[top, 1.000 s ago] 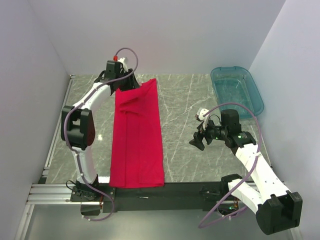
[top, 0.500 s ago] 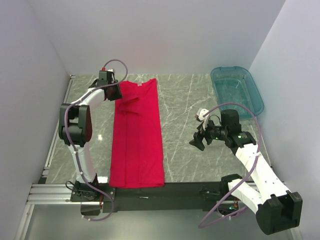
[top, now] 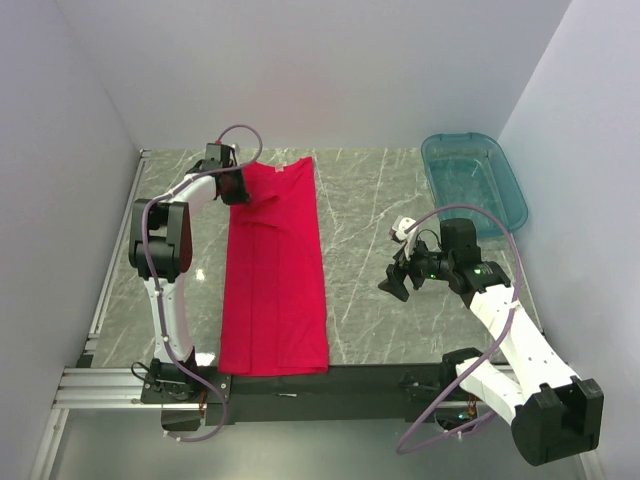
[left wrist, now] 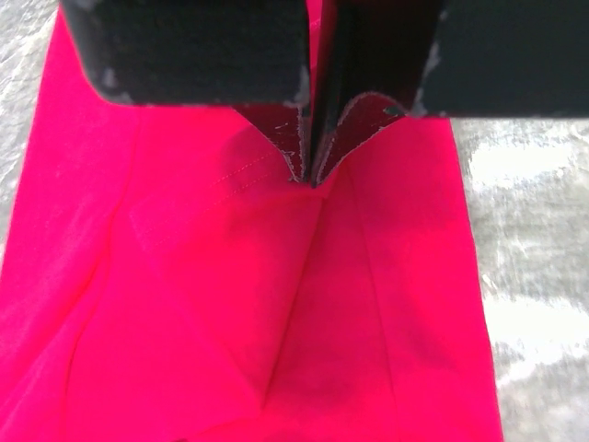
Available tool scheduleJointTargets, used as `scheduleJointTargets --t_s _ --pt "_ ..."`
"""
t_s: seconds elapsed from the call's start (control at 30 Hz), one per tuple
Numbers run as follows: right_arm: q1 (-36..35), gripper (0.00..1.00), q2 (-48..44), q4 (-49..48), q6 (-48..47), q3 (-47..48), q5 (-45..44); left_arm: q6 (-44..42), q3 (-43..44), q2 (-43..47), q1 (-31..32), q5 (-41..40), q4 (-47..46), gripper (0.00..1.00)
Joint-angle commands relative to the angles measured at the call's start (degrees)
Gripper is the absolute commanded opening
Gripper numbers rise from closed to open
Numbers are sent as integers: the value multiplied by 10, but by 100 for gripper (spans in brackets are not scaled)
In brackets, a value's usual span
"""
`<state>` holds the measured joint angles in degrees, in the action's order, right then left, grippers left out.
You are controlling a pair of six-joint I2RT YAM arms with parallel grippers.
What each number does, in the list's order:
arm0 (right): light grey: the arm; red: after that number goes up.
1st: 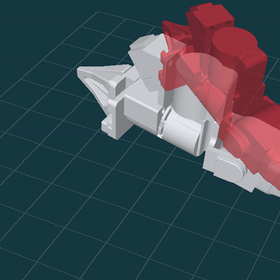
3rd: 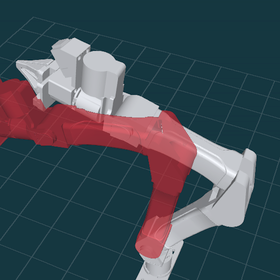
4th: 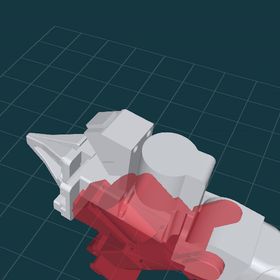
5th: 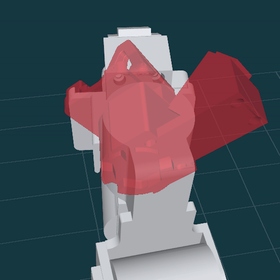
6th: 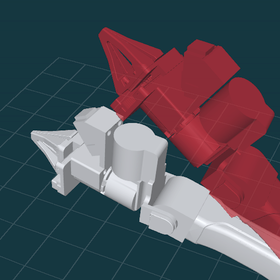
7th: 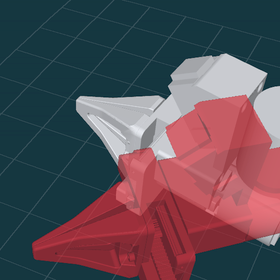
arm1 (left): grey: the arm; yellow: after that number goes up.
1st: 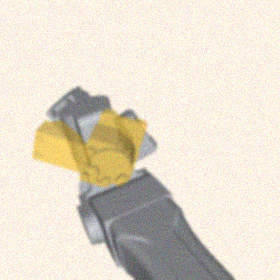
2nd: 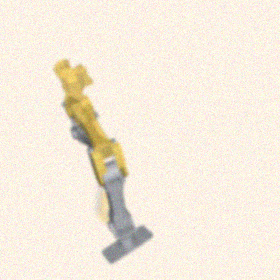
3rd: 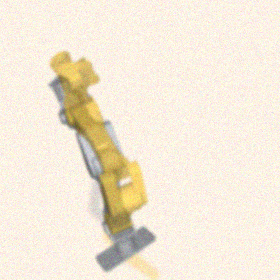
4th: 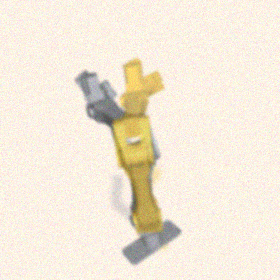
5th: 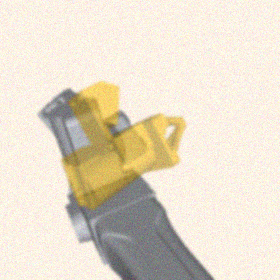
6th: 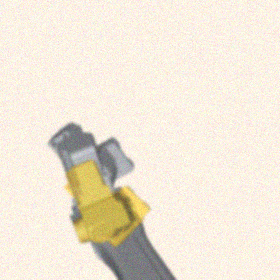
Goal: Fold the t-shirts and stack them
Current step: Fold the tshirt
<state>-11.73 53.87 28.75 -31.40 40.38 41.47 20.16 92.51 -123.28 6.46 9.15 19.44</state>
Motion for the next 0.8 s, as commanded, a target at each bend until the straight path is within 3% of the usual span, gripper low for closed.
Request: scheduleJointTargets --t_s 0.0,0.77 --pt "3 93 5 1 -6 22 7 -11 -12 15 4 17 0 9" --pt "4 93 5 7 -10 24 10 8 -50 58 10 -4 11 11"
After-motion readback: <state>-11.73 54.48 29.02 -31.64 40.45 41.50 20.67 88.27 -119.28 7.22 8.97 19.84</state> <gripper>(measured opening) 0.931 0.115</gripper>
